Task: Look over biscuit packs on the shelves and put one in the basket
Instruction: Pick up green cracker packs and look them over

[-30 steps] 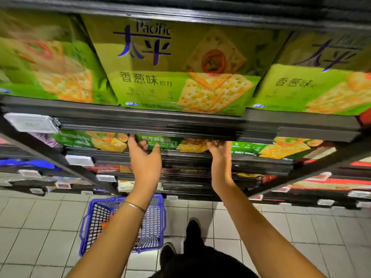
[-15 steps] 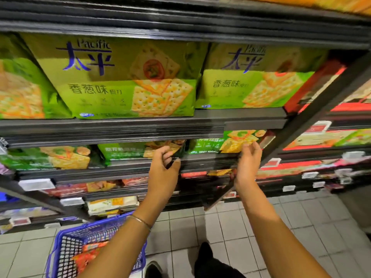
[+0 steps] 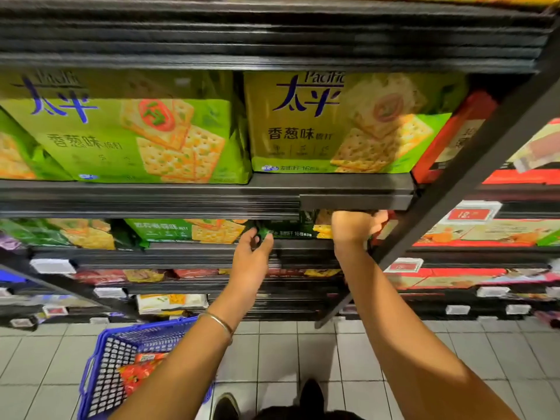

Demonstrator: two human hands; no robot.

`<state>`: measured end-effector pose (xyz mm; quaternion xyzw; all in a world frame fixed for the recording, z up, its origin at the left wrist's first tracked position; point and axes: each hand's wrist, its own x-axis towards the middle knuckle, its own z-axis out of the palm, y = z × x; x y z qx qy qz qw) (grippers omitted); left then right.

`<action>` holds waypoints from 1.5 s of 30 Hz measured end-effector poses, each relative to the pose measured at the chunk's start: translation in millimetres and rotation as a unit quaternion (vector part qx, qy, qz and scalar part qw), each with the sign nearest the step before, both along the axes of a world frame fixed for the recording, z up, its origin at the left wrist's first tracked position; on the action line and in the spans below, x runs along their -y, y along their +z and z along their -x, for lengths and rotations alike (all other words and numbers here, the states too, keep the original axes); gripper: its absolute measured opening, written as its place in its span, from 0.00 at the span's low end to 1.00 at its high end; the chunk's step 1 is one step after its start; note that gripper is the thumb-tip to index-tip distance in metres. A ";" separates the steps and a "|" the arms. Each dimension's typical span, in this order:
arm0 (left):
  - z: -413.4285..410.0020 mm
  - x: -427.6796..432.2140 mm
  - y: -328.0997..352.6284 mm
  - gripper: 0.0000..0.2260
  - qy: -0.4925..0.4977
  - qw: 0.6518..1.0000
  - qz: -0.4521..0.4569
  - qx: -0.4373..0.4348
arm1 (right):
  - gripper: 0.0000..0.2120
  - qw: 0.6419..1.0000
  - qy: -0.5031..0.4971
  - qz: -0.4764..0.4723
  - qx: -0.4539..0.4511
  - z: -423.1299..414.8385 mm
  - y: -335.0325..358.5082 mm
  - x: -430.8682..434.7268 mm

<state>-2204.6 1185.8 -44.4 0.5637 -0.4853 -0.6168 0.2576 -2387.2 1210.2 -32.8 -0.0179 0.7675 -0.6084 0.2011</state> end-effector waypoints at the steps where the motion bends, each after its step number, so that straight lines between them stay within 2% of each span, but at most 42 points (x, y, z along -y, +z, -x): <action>1: 1.3 -0.5 -1.0 0.24 0.005 1.000 -0.017 -0.006 | 0.41 1.000 -0.010 -0.005 -0.010 -2.4 -0.4 1.0; 3: 5.2 0.5 -1.9 0.24 0.018 0.998 -0.053 -0.018 | 0.41 0.999 -0.025 -0.018 -0.045 -4.3 -3.3 -2.1; 6: 15.5 5.4 -1.9 0.26 0.030 0.993 -0.101 -0.058 | 0.38 0.996 0.011 -0.046 -0.074 -4.4 -16.2 -12.0; 9: 26.4 6.4 0.1 0.22 0.079 0.973 -0.165 -0.140 | 0.32 0.999 -0.015 -0.025 -0.019 -3.9 -21.4 -17.7; 11: 29.1 5.7 2.1 0.16 0.114 0.961 -0.187 -0.168 | 0.29 0.999 -0.020 -0.006 -0.024 -2.5 -22.8 -20.3; 15: 27.4 6.4 3.3 0.17 0.131 0.947 -0.205 -0.210 | 0.28 0.998 -0.047 0.026 0.022 1.8 -19.4 -17.5; 19: 20.6 8.2 -1.2 0.21 0.122 0.942 -0.222 -0.219 | 0.26 0.997 -0.055 0.021 0.051 0.7 -18.4 -15.8; 22: 18.3 8.4 -1.7 0.20 0.117 0.948 -0.217 -0.202 | 0.27 0.991 -0.075 0.060 0.091 -1.2 -15.6 -12.4; 24: 18.0 10.4 -3.5 0.18 0.124 0.941 -0.228 -0.219 | 0.28 0.975 -0.111 0.076 0.176 -1.3 -10.7 -9.5; 26: 17.7 14.7 -5.6 0.20 0.144 0.919 -0.255 -0.266 | 0.30 0.931 -0.135 0.130 0.313 -1.6 -7.1 -9.3; 28: 16.7 21.0 -7.0 0.25 0.166 0.893 -0.281 -0.309 | 0.31 0.889 -0.120 0.190 0.398 -2.2 -4.9 -14.0; 32: 14.3 27.0 -10.6 0.25 0.202 0.863 -0.318 -0.336 | 0.31 0.841 -0.124 0.240 0.468 4.6 -6.6 -30.3; 36: 15.4 18.1 -10.6 0.27 0.239 0.835 -0.345 -0.355 | 0.31 0.816 -0.132 0.255 0.501 9.3 -8.1 -42.3; 39: 17.0 13.7 -11.1 0.28 0.254 0.820 -0.355 -0.371 | 0.29 0.817 -0.126 0.261 0.499 6.1 -5.3 -46.1; 42: 20.3 12.1 -8.3 0.26 0.262 0.809 -0.356 -0.387 | 0.31 0.836 -0.104 0.256 0.475 2.9 -7.0 -49.6; 45: 17.2 13.5 -6.7 0.20 0.233 0.836 -0.355 -0.347 | 0.33 0.865 -0.067 0.259 0.425 -0.6 -13.4 -52.9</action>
